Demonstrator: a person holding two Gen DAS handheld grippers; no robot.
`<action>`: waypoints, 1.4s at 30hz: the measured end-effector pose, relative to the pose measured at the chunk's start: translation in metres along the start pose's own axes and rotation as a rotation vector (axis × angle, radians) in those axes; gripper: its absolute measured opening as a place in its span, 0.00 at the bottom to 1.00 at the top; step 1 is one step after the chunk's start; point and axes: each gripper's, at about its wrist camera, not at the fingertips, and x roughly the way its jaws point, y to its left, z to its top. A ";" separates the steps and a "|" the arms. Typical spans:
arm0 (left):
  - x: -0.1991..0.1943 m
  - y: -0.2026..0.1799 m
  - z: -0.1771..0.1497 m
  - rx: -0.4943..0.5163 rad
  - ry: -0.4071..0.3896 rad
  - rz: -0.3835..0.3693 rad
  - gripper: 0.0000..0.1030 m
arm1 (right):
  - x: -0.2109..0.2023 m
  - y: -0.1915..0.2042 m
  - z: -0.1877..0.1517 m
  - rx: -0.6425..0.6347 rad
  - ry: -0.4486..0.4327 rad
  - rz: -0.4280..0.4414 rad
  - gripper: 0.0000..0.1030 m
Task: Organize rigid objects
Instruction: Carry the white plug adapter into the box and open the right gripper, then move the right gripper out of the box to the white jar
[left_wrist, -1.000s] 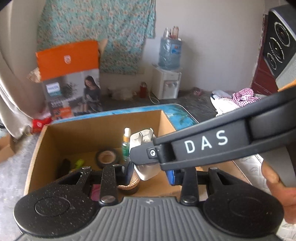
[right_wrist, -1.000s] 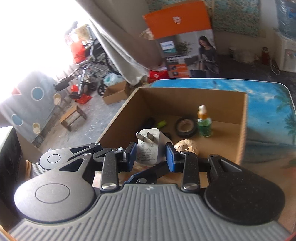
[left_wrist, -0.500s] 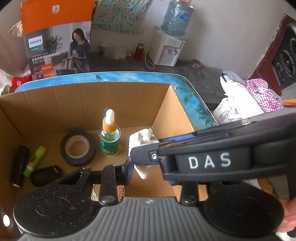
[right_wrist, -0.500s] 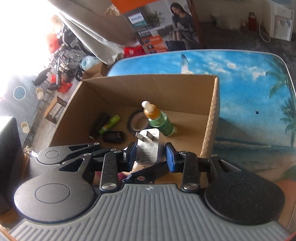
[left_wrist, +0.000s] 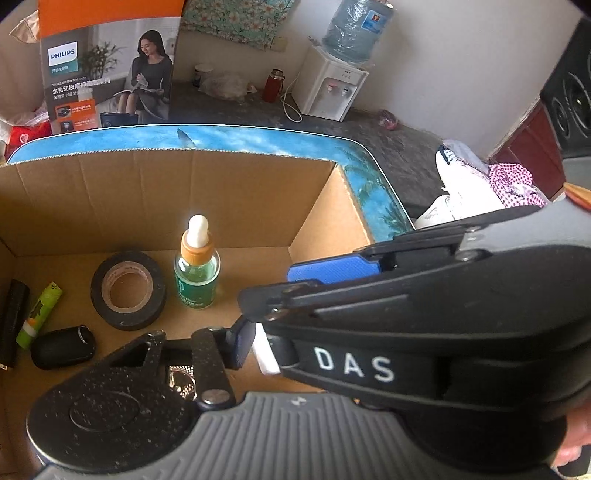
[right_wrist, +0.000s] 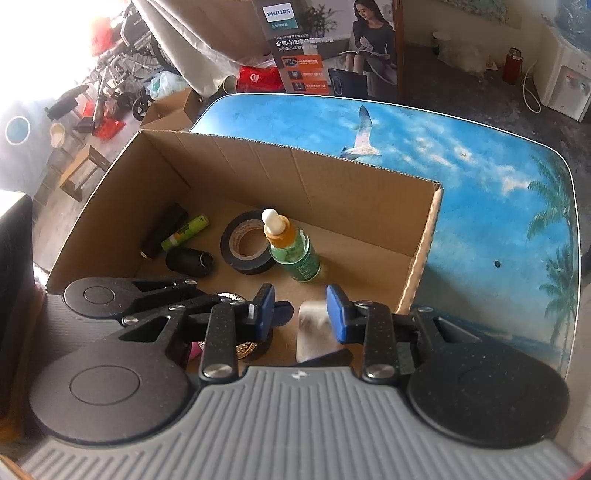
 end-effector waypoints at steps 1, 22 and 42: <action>-0.001 -0.001 0.000 0.000 -0.004 -0.002 0.50 | 0.000 -0.001 -0.001 0.000 -0.001 -0.002 0.30; -0.199 0.001 -0.124 0.200 -0.367 0.163 1.00 | -0.161 0.050 -0.099 0.091 -0.448 0.213 0.76; -0.163 0.102 -0.185 0.078 -0.309 0.498 0.93 | -0.044 0.197 -0.125 0.143 -0.233 0.431 0.84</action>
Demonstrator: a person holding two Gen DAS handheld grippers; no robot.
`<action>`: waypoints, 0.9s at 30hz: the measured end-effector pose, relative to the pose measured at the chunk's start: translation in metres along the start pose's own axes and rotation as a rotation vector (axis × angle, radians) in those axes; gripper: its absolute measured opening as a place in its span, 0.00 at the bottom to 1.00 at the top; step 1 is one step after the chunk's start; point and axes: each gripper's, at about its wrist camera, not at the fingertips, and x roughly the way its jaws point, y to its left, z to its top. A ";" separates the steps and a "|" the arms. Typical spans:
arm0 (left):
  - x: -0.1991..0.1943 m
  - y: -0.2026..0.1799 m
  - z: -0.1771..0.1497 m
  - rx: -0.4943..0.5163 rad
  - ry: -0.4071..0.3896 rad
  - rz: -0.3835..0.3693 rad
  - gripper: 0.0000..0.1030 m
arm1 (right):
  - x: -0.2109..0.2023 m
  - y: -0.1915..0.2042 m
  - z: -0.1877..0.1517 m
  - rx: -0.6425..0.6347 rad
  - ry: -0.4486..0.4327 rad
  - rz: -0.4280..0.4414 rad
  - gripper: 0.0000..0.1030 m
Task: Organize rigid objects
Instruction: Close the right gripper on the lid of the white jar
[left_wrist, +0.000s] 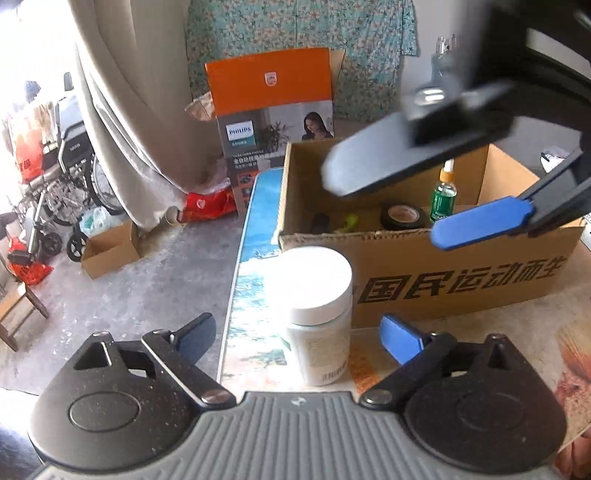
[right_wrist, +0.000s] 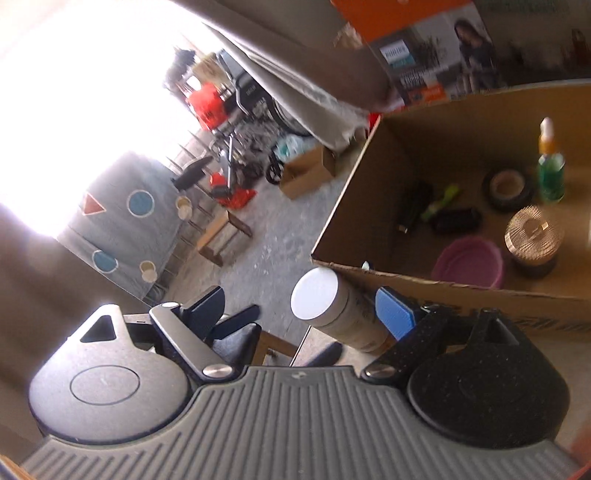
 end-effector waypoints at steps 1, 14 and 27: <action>0.004 0.001 -0.001 -0.007 0.003 -0.010 0.89 | 0.008 0.001 -0.001 0.011 0.009 -0.008 0.81; 0.027 0.009 -0.005 -0.070 0.057 -0.077 0.58 | 0.071 0.000 -0.002 0.065 0.083 -0.093 0.52; 0.027 0.014 -0.003 -0.089 0.065 -0.079 0.53 | 0.076 -0.016 0.004 0.081 0.106 -0.087 0.37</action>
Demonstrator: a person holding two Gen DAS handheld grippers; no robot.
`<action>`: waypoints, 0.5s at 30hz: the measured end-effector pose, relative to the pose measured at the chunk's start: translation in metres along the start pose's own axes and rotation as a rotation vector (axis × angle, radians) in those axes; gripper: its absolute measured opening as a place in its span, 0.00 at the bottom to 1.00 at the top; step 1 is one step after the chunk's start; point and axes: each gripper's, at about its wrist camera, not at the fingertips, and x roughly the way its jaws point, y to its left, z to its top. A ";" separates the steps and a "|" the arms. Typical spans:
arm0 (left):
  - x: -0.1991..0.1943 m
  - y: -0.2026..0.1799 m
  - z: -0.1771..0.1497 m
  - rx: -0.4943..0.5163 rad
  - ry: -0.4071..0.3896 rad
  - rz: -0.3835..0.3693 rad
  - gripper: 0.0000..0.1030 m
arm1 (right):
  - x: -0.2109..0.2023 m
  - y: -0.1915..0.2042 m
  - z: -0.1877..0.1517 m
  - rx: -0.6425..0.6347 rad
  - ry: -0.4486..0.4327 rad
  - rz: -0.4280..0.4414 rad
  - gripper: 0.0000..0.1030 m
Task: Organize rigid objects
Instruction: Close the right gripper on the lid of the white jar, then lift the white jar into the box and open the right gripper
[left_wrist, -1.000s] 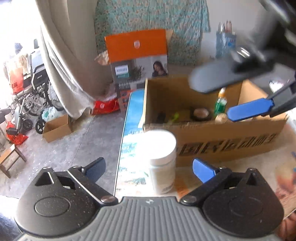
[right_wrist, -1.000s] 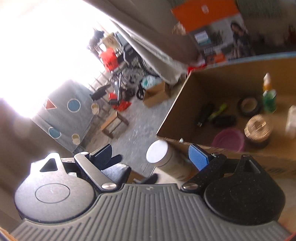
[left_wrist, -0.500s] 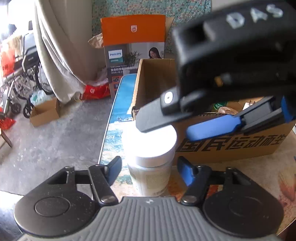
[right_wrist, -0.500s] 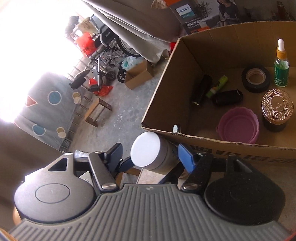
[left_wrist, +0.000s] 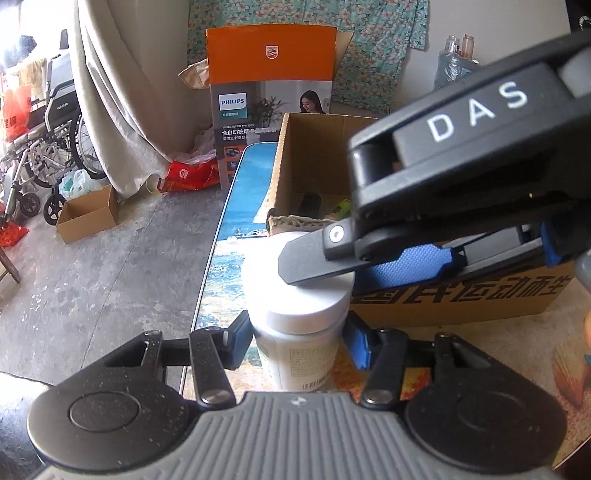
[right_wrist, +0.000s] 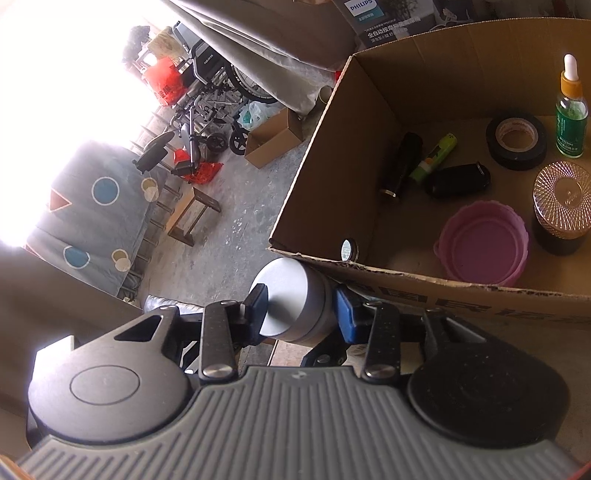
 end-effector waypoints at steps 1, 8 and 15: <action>-0.002 -0.002 0.000 -0.004 0.002 0.000 0.53 | 0.000 0.000 0.000 0.000 0.000 -0.001 0.37; -0.005 0.000 -0.001 -0.022 0.012 0.006 0.53 | -0.003 0.003 -0.001 -0.016 0.010 0.002 0.36; -0.021 -0.001 -0.002 -0.035 -0.003 0.020 0.53 | -0.007 0.011 0.000 -0.042 0.013 0.017 0.36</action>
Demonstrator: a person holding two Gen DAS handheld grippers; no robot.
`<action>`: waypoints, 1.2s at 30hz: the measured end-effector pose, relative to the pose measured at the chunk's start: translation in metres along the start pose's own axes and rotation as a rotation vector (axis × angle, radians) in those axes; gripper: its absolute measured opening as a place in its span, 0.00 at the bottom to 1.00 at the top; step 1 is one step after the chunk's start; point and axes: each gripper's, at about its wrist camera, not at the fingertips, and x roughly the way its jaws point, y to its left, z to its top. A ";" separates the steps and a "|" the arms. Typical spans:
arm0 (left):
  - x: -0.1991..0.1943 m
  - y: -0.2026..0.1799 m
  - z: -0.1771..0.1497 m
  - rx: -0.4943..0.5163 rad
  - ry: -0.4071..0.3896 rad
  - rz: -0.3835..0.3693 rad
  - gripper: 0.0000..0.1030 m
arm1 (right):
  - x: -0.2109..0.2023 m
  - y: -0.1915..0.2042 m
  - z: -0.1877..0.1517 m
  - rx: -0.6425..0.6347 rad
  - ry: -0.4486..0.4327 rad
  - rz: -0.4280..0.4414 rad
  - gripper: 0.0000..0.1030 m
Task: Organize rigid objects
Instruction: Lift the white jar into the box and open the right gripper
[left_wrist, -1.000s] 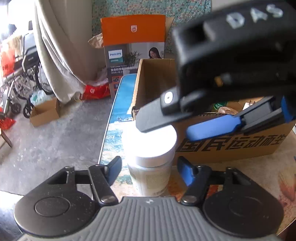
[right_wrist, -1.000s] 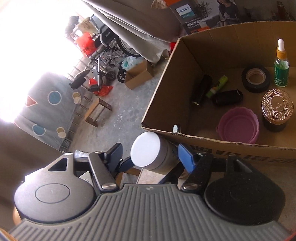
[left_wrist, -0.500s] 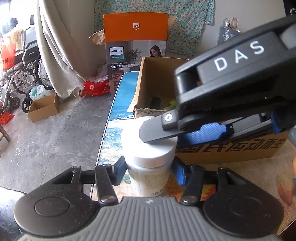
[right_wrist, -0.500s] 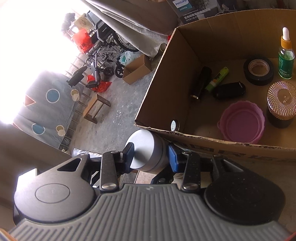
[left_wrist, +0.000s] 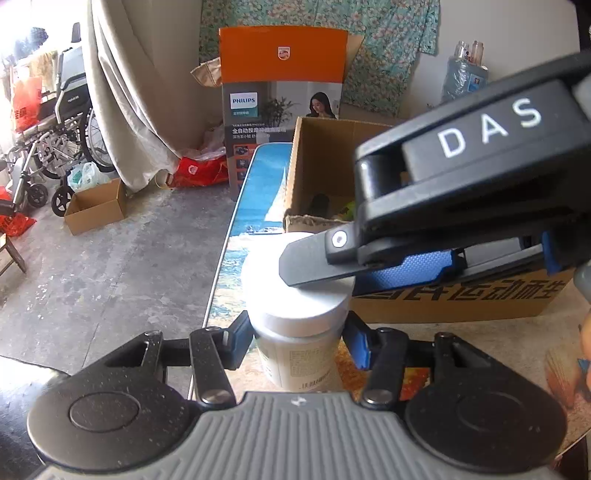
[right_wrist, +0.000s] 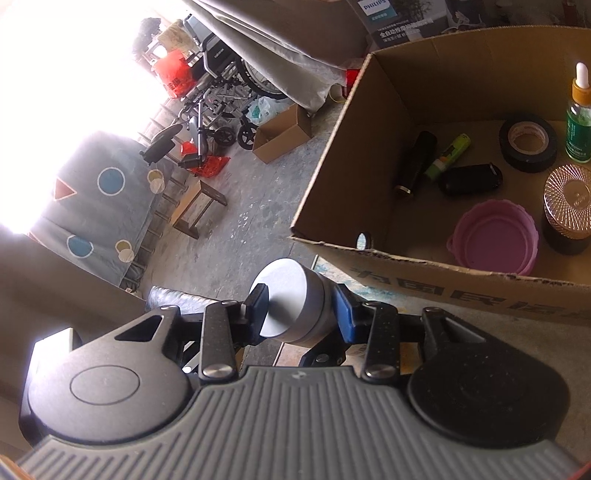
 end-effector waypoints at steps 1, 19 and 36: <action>-0.003 0.000 0.000 -0.003 -0.004 0.002 0.53 | -0.001 0.003 0.000 -0.006 -0.002 0.003 0.36; -0.090 -0.015 0.020 0.020 -0.175 0.050 0.53 | -0.071 0.056 -0.010 -0.151 -0.097 0.099 0.37; -0.061 -0.119 0.126 0.194 -0.214 -0.236 0.53 | -0.212 0.008 0.060 -0.115 -0.312 -0.041 0.38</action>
